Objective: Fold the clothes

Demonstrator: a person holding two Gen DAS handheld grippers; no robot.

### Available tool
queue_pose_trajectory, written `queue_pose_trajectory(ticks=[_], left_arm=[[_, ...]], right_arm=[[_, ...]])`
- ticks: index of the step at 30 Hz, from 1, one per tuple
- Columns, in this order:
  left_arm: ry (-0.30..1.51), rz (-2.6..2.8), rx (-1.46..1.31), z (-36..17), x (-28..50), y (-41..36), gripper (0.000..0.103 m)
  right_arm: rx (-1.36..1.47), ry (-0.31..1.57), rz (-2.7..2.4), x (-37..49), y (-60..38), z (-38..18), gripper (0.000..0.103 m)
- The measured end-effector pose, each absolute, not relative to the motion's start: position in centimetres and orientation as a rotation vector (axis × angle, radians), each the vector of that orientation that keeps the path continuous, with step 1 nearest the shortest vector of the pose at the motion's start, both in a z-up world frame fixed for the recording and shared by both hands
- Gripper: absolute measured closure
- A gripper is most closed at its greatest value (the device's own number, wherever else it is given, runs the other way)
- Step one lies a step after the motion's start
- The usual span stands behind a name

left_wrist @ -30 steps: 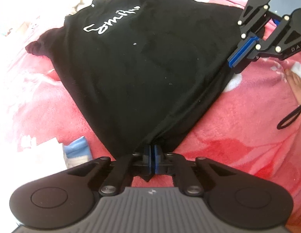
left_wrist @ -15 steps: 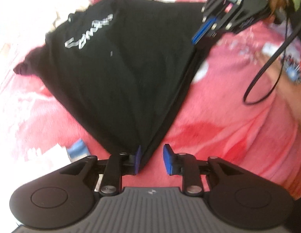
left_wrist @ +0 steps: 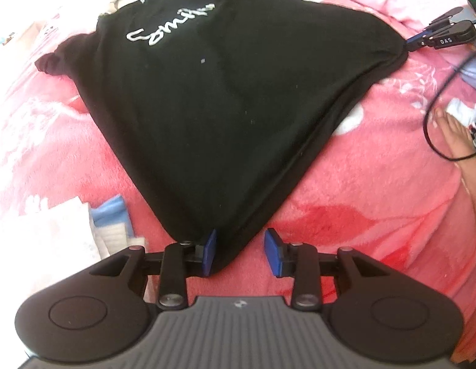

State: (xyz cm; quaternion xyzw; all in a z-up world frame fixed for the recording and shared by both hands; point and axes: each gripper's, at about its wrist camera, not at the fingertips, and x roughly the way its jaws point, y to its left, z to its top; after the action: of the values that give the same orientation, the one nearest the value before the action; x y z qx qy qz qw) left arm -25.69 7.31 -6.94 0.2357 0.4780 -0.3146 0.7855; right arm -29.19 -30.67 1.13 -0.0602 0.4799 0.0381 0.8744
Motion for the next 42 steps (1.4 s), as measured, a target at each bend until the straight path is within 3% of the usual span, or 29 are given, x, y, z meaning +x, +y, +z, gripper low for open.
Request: queue_pose_trajectory(ticks=[7,18,24,27,32,35,37,42], left_arm=[[0.991,-0.684,0.500,-6.1,-25.6,6.4,0.065],[0.889,-0.834,0.589,-5.7,-26.9,2.5,0.065],[0.885,-0.876,0.617,-7.0,-26.9,0.6,0.069],[0.884,-0.876,0.612,-7.3,-26.7,0.3,0.073],[0.892,-0.873,0.596,-7.4,-26.4,0.3,0.083],[0.891,-0.870,0.590,-7.3,-26.3,0.5,0.095],[0.890,-0.877,0.584,-7.0,-26.4,0.7,0.099],[0.908,-0.909,0.614,-7.0,-27.2,1.1,0.098]], right_arm=[[-0.231,0.862,0.461,-28.1,-22.7,1.8,0.095],[-0.485,0.813,0.831,-27.3,-13.4,-0.7,0.095],[-0.539,0.821,0.854,-27.3,-11.8,-1.6,0.094],[-0.569,0.795,0.853,-27.5,-11.5,-1.4,0.088],[-0.560,0.818,0.848,-26.9,-11.2,-1.8,0.085],[-0.503,0.863,0.850,-26.1,-11.5,-1.8,0.089],[-0.470,0.893,0.879,-25.8,-11.9,-1.1,0.101],[-0.557,0.935,0.943,-26.7,-11.7,-1.4,0.103]])
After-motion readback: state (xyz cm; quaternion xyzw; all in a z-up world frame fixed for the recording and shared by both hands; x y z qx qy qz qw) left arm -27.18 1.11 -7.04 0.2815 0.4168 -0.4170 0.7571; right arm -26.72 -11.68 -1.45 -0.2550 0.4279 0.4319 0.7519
